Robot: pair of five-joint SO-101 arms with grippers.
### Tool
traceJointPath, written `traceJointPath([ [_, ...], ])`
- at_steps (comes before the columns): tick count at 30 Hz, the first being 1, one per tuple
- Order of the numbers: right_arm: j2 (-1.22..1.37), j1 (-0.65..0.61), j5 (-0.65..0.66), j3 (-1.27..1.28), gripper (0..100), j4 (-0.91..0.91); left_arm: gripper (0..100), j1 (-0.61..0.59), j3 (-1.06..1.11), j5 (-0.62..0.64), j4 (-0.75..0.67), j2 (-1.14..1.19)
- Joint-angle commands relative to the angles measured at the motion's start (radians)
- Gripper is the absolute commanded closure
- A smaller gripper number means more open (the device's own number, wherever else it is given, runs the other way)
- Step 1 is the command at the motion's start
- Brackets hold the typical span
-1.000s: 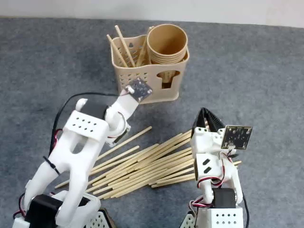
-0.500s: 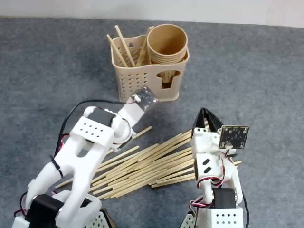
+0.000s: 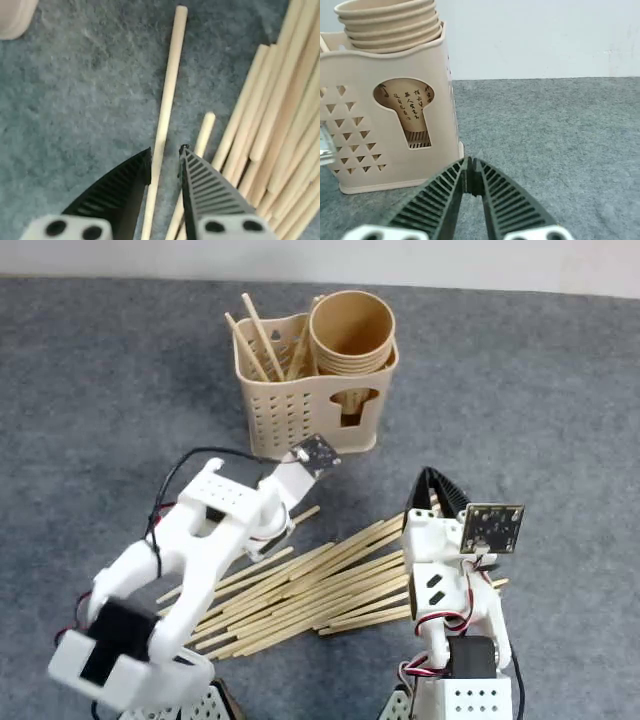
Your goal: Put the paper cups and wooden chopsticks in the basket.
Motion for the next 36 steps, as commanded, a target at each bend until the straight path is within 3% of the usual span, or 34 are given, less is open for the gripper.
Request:
traceJointPath([
  [1, -0.015, -0.012, 0.018, 0.025, 97.1, -0.027, 90, -0.025, -0.087, -0.005, -0.011, 0.050],
  [7, -0.015, -0.012, 0.018, 0.025, 97.1, -0.027, 90, -0.028, -0.165, -0.005, -0.008, 0.189],
  [11, -0.015, -0.012, 0.018, 0.025, 97.1, -0.027, 99, -0.021, -0.220, -0.008, 0.040, 0.242],
  [20, -0.015, -0.012, 0.018, 0.025, 97.1, -0.027, 100, -0.028, -0.197, -0.009, 0.063, 0.222],
  [29, -0.015, -0.012, 0.018, 0.025, 97.1, -0.027, 100, -0.025, -0.042, -0.003, 0.097, -0.140],
  [36, -0.015, -0.012, 0.018, 0.025, 97.1, -0.028, 100, -0.028, 0.056, 0.081, 0.063, -0.461],
])
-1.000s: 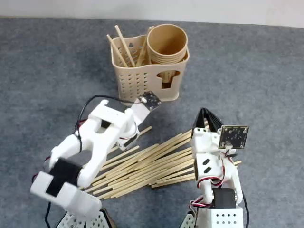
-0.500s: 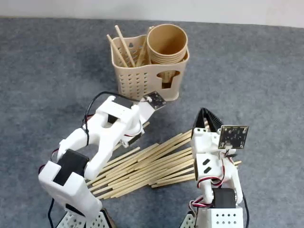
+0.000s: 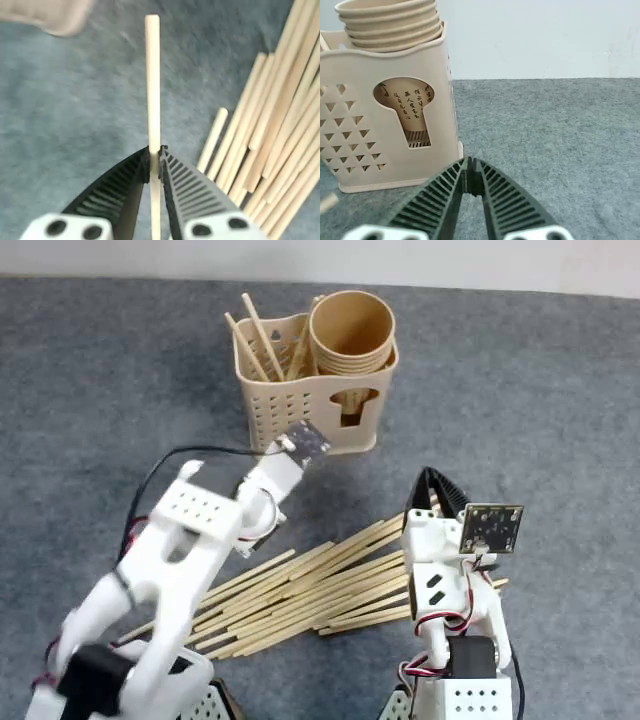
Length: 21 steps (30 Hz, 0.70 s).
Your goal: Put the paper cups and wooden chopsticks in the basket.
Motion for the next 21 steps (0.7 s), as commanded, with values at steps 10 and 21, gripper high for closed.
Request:
traceJointPath([
  [10, -0.015, -0.012, 0.012, 0.025, 97.1, -0.028, 100, -0.054, -0.062, 0.153, -0.035, -0.506],
  [21, -0.015, -0.012, 0.012, 0.027, 97.1, -0.028, 100, -0.054, -0.074, 0.267, -0.379, -0.624],
])
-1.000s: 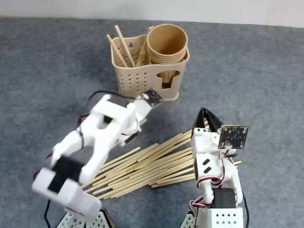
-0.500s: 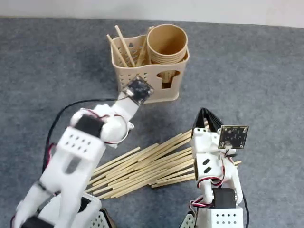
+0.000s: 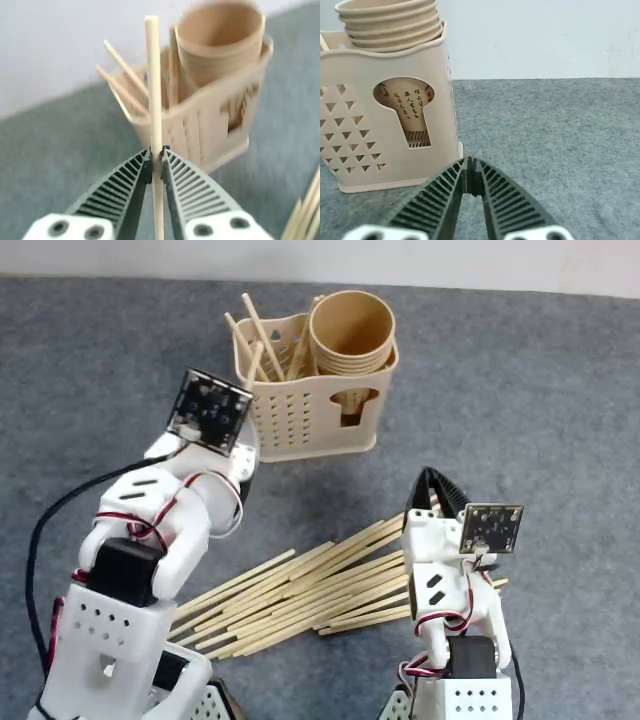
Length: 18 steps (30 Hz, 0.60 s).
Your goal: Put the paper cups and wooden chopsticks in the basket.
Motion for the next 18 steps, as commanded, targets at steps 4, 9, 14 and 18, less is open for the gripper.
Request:
traceJointPath([
  [4, -0.015, -0.012, 0.012, 0.027, 97.1, -0.028, 99, -0.008, -0.053, 0.020, -0.235, -0.027],
  [9, -0.015, -0.013, 0.012, 0.027, 97.1, -0.028, 99, -0.008, -0.053, 0.020, -0.384, -0.027],
  [14, -0.015, -0.013, 0.014, 0.030, 97.1, -0.028, 99, -0.008, -0.053, 0.020, -0.509, -0.025],
  [18, -0.015, -0.013, 0.014, 0.031, 97.1, -0.028, 99, -0.010, -0.053, 0.020, -0.586, -0.025],
])
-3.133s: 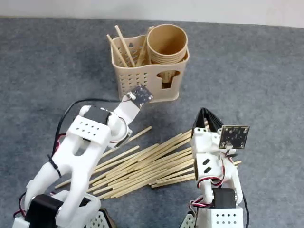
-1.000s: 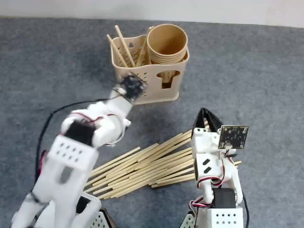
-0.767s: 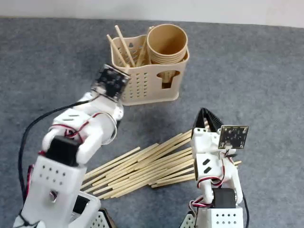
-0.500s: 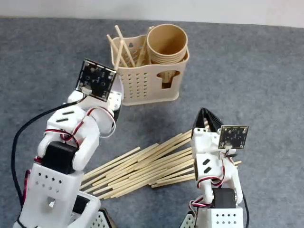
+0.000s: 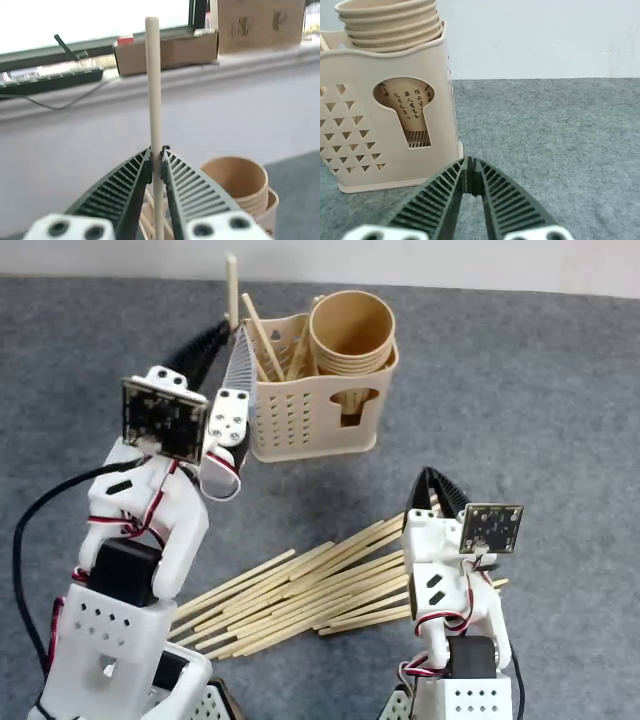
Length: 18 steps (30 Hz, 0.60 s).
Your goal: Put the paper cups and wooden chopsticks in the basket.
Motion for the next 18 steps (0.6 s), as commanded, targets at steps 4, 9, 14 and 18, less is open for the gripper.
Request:
traceJointPath([
  [4, -0.015, -0.013, 0.014, 0.031, 97.1, -0.028, 99, -0.012, -0.048, 0.011, -0.146, -0.022],
  [9, -0.015, -0.013, 0.014, 0.031, 97.1, -0.028, 99, -0.010, -0.059, 0.011, -0.172, 0.027],
  [14, -0.015, -0.013, 0.014, 0.031, 97.1, -0.028, 99, -0.012, -0.127, 0.011, -0.186, 0.154],
  [18, -0.015, -0.013, 0.014, 0.031, 97.1, -0.028, 99, -0.035, -0.140, 0.012, -0.279, 0.260],
])
